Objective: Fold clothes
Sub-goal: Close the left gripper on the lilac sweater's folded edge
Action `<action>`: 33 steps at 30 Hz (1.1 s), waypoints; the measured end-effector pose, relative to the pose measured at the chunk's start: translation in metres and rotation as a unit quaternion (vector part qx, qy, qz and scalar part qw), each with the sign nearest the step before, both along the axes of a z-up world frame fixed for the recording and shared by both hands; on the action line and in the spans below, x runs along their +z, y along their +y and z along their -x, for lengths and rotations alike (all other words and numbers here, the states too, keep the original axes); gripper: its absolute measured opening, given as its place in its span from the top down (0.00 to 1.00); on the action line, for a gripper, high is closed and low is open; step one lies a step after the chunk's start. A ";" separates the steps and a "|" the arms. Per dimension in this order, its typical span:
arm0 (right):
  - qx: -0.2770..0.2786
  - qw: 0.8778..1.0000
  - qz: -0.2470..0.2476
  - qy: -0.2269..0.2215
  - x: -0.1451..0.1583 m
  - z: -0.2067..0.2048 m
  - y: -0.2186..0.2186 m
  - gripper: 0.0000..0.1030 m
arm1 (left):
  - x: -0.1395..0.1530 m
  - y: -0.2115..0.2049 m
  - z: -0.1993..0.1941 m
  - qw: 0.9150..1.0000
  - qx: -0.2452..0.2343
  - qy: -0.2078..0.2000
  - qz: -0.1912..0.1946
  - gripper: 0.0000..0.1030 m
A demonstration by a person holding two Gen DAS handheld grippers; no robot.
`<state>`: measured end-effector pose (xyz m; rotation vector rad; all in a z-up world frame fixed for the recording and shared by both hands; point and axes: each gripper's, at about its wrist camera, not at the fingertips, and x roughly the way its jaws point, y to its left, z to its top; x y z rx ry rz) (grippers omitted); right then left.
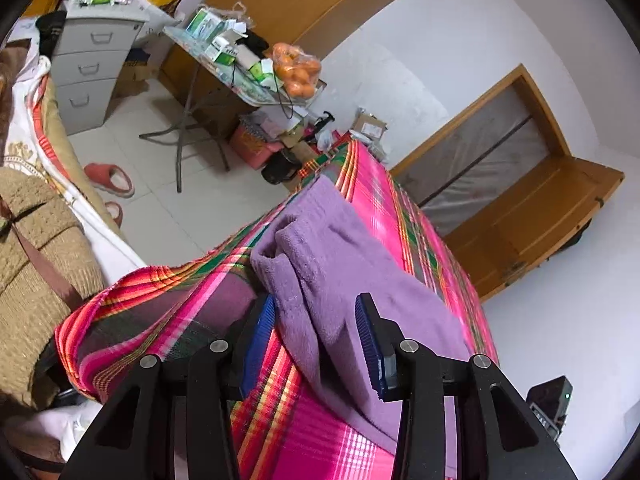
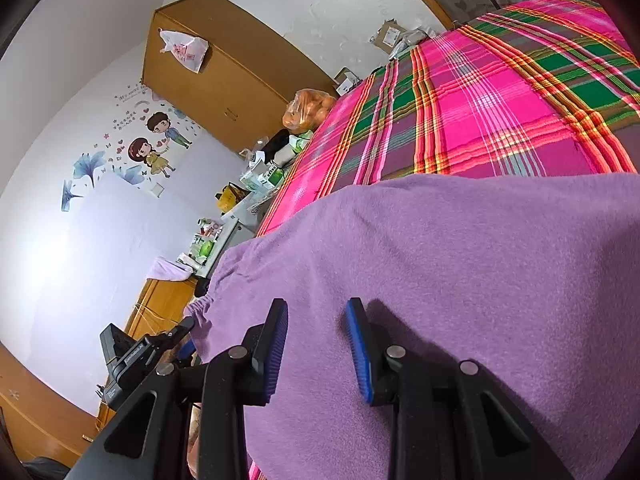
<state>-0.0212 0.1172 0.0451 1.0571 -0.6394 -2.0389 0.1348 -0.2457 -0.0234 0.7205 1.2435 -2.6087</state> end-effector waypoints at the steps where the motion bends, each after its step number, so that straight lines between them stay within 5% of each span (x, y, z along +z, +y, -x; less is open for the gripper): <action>1: 0.000 1.000 0.001 0.000 0.000 0.000 0.000 0.70 | 0.000 0.000 0.000 1.000 0.002 -0.001 0.001 0.59; 10: -0.002 1.000 0.004 -0.002 -0.001 0.000 0.000 0.70 | -0.004 -0.012 0.021 1.000 0.018 -0.003 -0.011 0.59; 13: -0.002 1.000 0.002 -0.001 0.000 0.000 0.000 0.70 | -0.005 -0.014 0.022 1.000 0.015 -0.002 -0.011 0.75; 20: -0.005 1.000 -0.001 -0.006 -0.002 0.002 0.001 0.70 | 0.013 -0.013 0.019 0.999 -0.008 0.031 0.012 0.80; 29: 0.035 0.994 -0.096 0.032 0.019 -0.007 -0.057 0.73 | 0.015 -0.014 0.017 0.998 -0.033 0.038 0.032 0.80; 33: 0.053 0.992 -0.112 0.016 0.028 0.009 -0.090 0.73 | 0.004 -0.020 0.015 0.999 -0.036 0.035 0.019 0.80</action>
